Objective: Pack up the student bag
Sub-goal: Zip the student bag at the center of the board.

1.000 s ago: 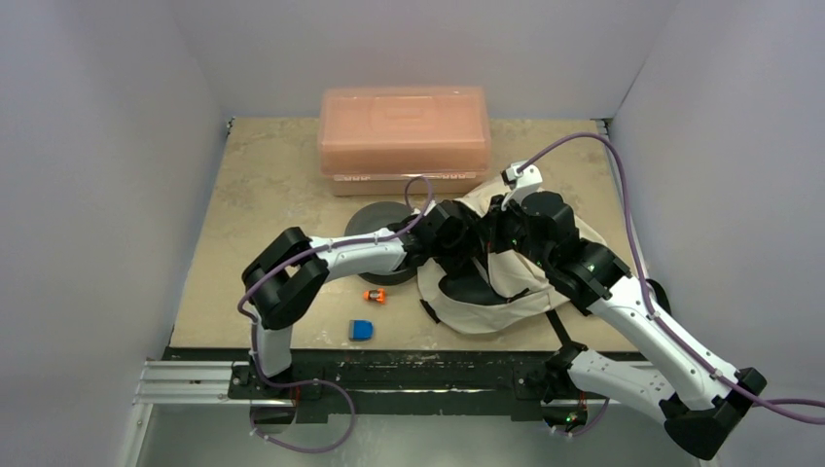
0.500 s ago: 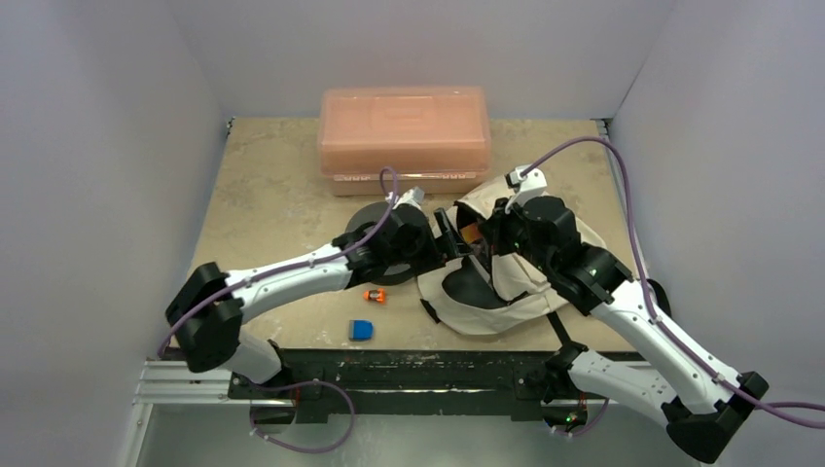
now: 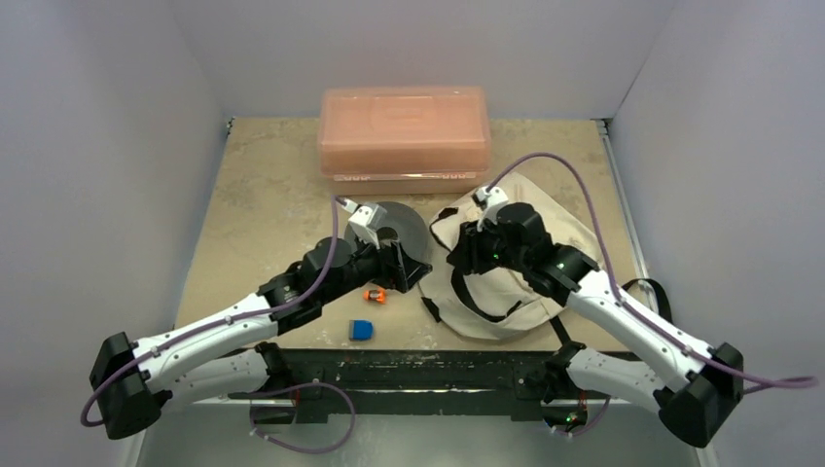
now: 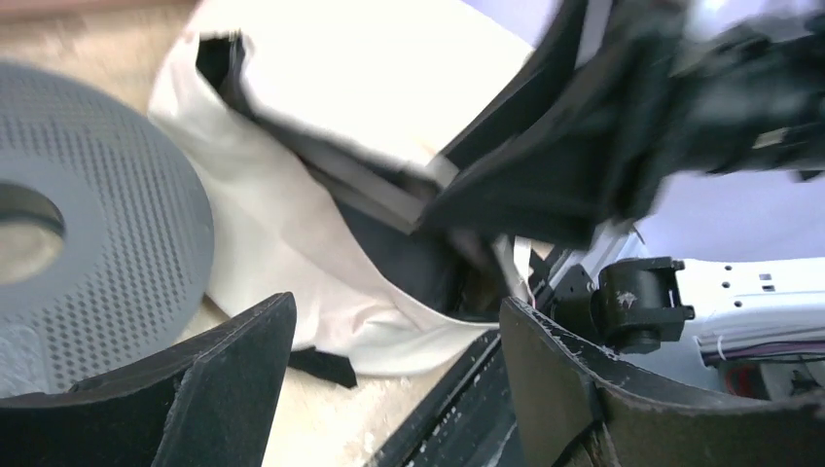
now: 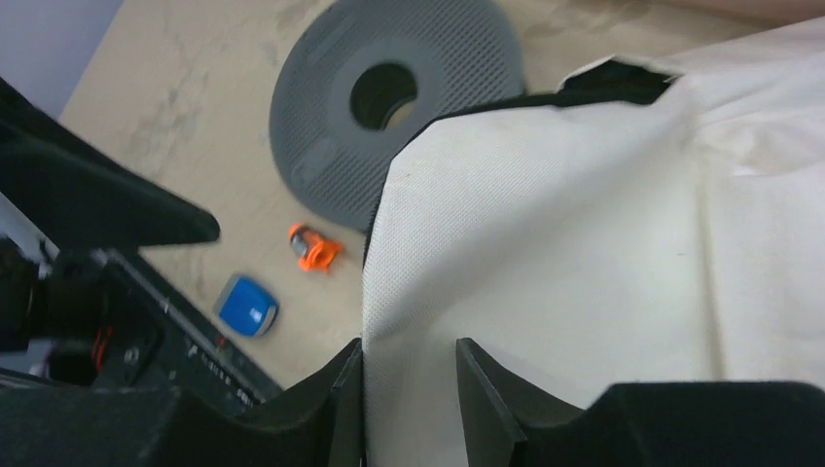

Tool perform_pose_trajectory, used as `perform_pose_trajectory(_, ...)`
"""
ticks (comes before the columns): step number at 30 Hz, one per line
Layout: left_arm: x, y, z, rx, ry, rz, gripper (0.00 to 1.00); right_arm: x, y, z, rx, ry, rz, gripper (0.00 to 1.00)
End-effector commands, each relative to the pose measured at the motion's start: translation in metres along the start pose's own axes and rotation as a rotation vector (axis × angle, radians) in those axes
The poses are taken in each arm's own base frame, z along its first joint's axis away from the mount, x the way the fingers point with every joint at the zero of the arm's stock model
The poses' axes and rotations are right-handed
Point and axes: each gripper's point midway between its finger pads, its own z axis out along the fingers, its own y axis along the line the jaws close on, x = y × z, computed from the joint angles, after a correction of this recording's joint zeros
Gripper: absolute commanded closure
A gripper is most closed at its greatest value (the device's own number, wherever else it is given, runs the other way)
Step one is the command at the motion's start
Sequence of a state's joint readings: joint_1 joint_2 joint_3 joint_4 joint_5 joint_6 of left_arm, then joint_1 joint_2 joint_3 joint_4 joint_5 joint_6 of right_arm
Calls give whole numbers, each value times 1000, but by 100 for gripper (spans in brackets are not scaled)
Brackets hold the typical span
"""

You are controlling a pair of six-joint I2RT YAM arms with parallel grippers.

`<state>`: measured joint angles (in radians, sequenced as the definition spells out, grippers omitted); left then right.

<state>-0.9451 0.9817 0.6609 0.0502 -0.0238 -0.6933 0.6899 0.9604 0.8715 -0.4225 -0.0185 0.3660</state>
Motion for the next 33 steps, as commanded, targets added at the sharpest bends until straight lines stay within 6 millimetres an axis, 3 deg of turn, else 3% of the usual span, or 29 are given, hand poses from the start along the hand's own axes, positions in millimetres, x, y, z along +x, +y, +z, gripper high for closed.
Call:
perform_pose_trajectory(1, -33, -6, -12, 34, -141, 196, 24, 38, 53, 13, -311, 178, 11, 54)
perform_pose_trajectory(3, -34, -11, -13, 60, -144, 224, 24, 33, 45, 10, -255, 162, 10, 46)
perform_pose_trajectory(5, -34, -19, -11, 103, -140, 236, 24, 13, 27, 3, -124, 77, 31, 28)
perform_pose_trajectory(6, -31, -28, -10, 150, -125, 239, 24, 2, 8, -2, -3, 18, 85, 11)
perform_pose_trajectory(7, -29, -35, -8, 189, -117, 237, 24, -5, -11, -10, 115, -37, 142, 3)
perform_pose_trajectory(8, -26, -42, -5, 225, -104, 234, 24, -9, -29, -18, 217, -87, 198, 1)
perform_pose_trajectory(12, -18, -65, 12, 323, -21, 183, 27, 14, -67, -38, 434, -111, 374, 1)
perform_pose_trajectory(17, -2, -90, 31, 397, 84, 178, 33, 63, -65, -54, 480, 58, 535, 5)
perform_pose_trajectory(18, -2, -92, 32, 399, 86, 184, 34, 73, -64, -59, 483, 91, 557, 9)
perform_pose_trajectory(21, -5, -95, 33, 400, 72, 187, 34, 100, -67, -70, 497, 145, 605, 43)
perform_pose_trajectory(22, -6, -96, 33, 402, 70, 188, 34, 107, -68, -72, 498, 152, 618, 46)
perform_pose_trajectory(26, -7, -95, 31, 390, 70, 187, 34, 129, -80, -82, 554, 176, 633, 46)
perform_pose_trajectory(33, -5, -88, 23, 365, 71, 187, 32, 135, -90, -73, 607, 169, 623, 47)
